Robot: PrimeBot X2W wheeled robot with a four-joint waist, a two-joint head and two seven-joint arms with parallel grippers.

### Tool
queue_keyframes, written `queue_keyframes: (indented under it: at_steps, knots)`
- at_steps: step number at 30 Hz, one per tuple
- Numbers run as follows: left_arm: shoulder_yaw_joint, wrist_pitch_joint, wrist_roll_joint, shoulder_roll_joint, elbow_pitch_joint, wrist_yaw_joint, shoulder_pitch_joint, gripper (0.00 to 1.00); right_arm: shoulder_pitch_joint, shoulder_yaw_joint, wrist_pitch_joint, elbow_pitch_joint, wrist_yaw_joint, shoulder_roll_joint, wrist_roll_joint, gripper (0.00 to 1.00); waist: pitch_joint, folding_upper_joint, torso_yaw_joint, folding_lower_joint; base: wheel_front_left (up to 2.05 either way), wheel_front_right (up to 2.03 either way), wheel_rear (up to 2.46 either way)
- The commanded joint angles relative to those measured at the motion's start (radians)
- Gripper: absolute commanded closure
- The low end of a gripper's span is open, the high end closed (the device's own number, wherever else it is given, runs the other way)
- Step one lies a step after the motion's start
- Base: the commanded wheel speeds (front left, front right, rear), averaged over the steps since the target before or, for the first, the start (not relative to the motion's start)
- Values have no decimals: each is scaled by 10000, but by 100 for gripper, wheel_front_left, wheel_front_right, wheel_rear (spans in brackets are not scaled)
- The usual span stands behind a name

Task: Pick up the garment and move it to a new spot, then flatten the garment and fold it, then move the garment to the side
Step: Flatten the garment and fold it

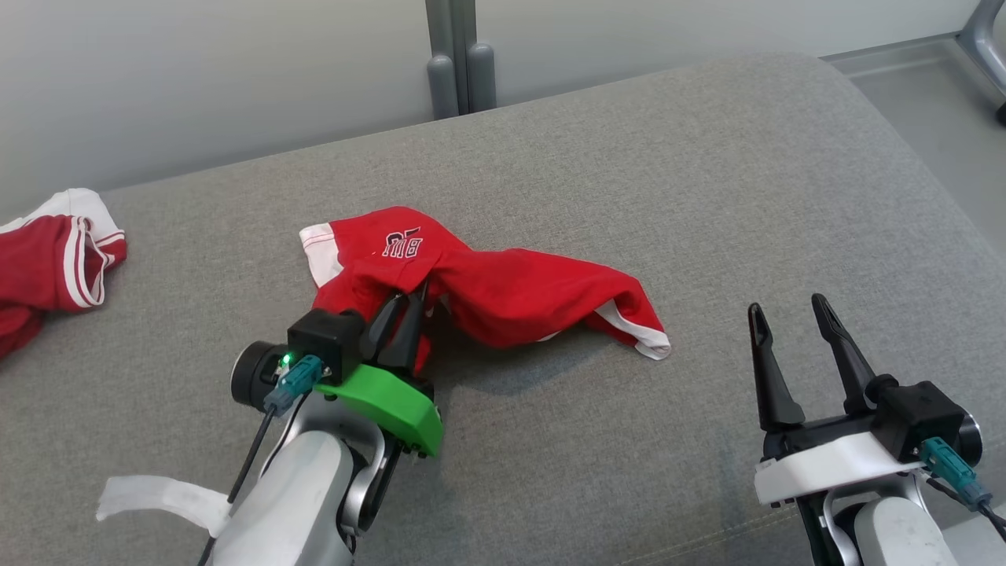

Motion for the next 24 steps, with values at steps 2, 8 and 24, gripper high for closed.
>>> queue_keyframes:
  at_steps: [2,8,24]
  knots:
    - [-112,363,114,214,-800,91,-92,100,99,-9,-36,-4,1,-36,67,0,-51,0,-15,0,0,0,0]
    - [-2,1454,-66,654,-2368,276,-91,100,71,-70,-36,-54,1,-36,138,0,69,0,-74,0,0,0,0]
    - [1363,2716,-1125,1443,2934,-104,-3300,100,-875,621,-36,32,1,-36,404,0,1318,0,-845,0,0,0,0]
